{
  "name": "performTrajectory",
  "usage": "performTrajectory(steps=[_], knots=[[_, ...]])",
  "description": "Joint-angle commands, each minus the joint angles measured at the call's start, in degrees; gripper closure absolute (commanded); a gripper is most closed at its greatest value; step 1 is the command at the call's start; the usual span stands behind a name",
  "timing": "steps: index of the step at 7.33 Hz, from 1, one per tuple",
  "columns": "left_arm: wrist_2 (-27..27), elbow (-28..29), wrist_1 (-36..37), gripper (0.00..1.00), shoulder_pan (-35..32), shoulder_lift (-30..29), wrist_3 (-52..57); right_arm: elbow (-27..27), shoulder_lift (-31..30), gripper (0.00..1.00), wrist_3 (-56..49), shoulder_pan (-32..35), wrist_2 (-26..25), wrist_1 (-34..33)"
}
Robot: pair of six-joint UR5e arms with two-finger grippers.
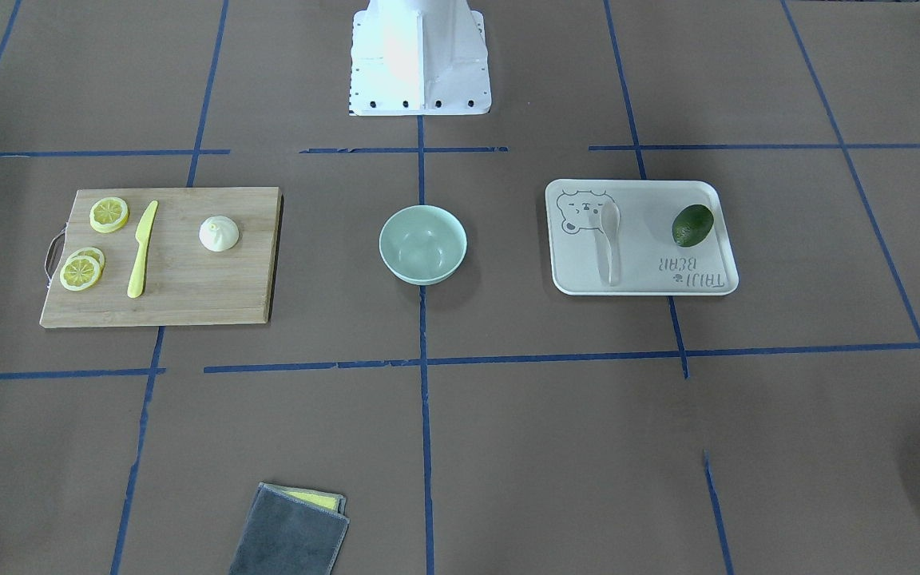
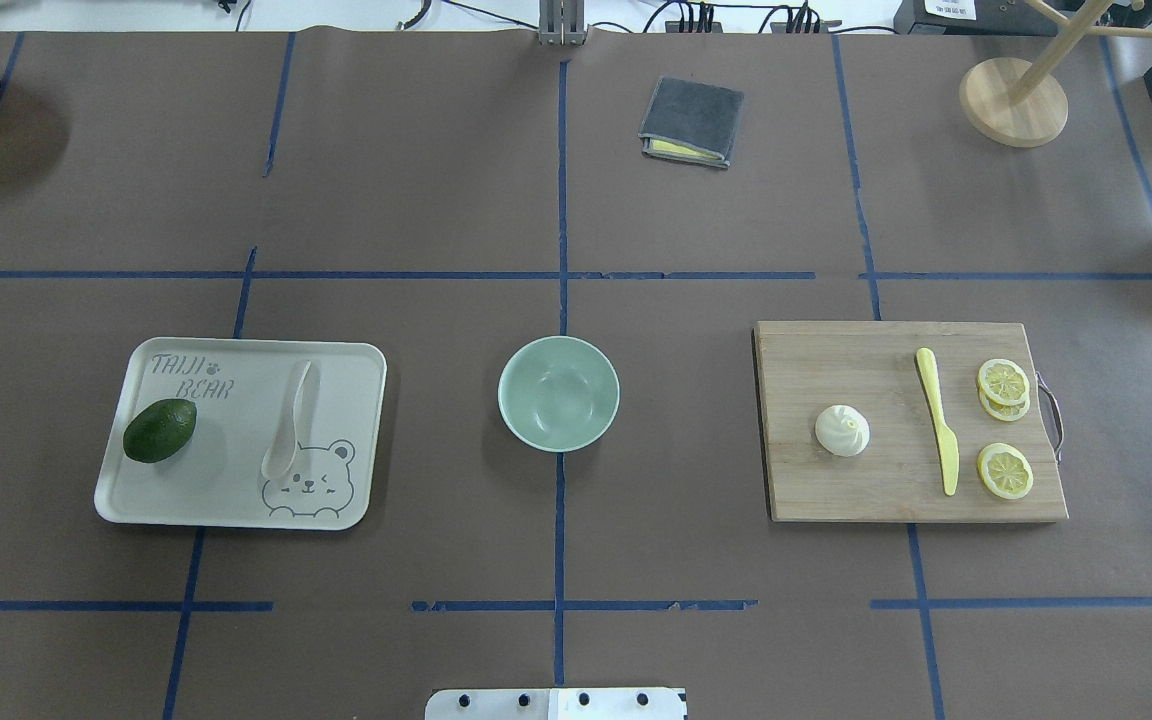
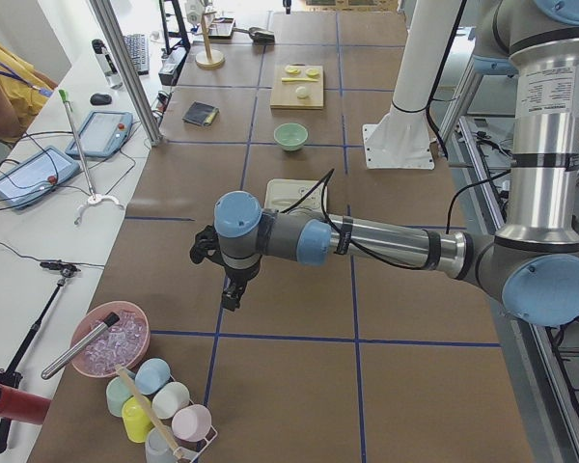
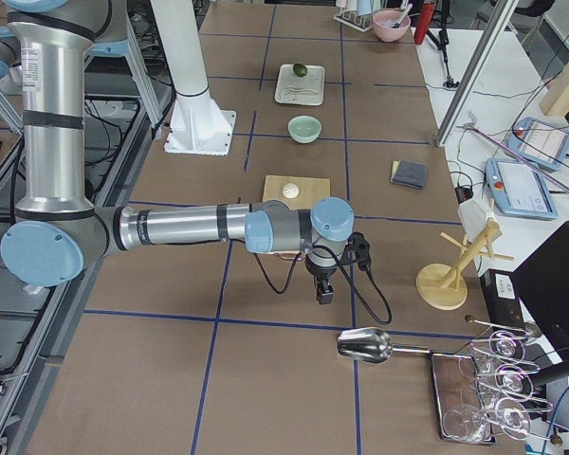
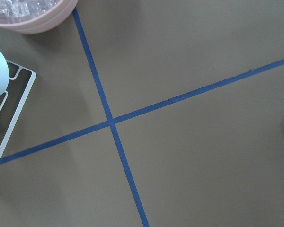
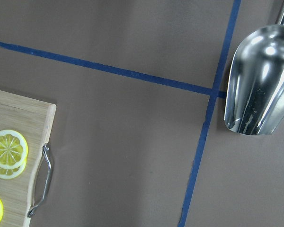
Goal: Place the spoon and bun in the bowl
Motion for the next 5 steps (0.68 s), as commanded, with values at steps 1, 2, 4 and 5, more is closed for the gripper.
performTrajectory(steps=[1,2,4,5], knots=[[-0.72,-0.64,-10.72,0.00,11.50,-0.28,-13.80,0.06,-0.47,0.00,0.03,-0.66,0.12,2.41],[-0.11,-0.73,-18.96,0.00,16.61,-0.62,-25.39,-0.03,-0.82,0.00,-0.32,-1.27,0.12,3.82],[4.33,-1.34,-26.06,0.00,24.17,-1.85,-43.71,-0.03,-0.91,0.00,-0.32,-2.33,0.12,3.92],[6.12,-1.69,-25.98,0.00,27.96,-4.56,-53.27,-0.03,-1.00,0.00,-0.06,-2.41,0.21,3.92]])
